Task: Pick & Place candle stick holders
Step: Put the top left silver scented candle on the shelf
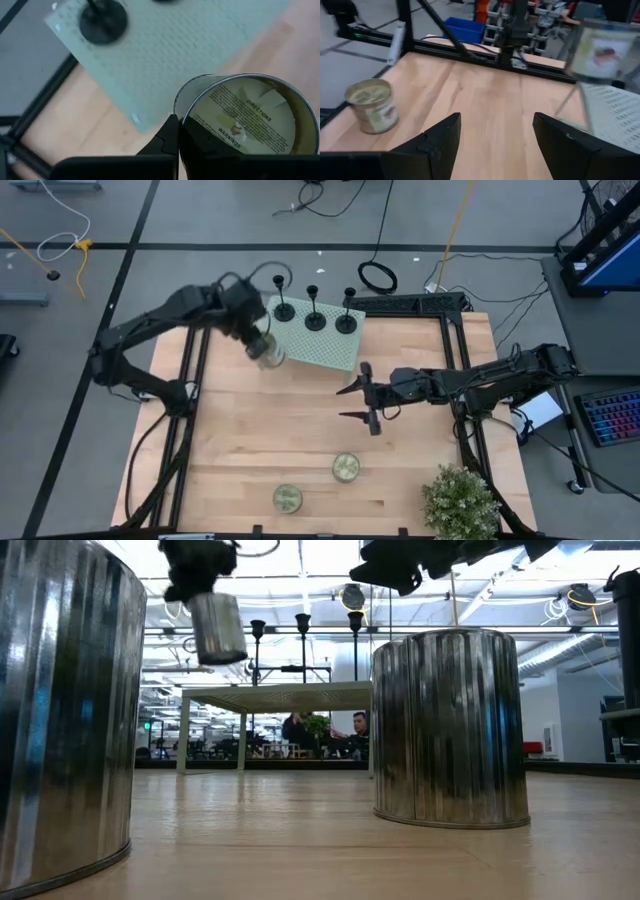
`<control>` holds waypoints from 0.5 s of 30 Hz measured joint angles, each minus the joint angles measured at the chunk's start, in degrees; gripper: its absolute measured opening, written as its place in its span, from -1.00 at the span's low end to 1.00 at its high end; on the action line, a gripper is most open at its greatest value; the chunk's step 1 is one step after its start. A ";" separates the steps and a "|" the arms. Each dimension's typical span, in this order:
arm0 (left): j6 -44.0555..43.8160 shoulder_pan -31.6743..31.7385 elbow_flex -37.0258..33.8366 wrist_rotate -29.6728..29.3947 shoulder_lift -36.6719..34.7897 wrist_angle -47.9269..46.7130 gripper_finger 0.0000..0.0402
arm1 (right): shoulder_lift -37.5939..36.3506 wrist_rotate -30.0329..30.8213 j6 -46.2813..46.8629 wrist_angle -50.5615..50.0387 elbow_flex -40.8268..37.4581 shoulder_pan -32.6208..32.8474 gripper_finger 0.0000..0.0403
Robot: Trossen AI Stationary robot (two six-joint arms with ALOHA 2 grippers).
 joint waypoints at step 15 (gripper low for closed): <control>10.75 14.84 0.34 0.95 9.92 5.99 -0.98 | 0.00 1.44 0.39 1.20 0.00 -0.02 0.20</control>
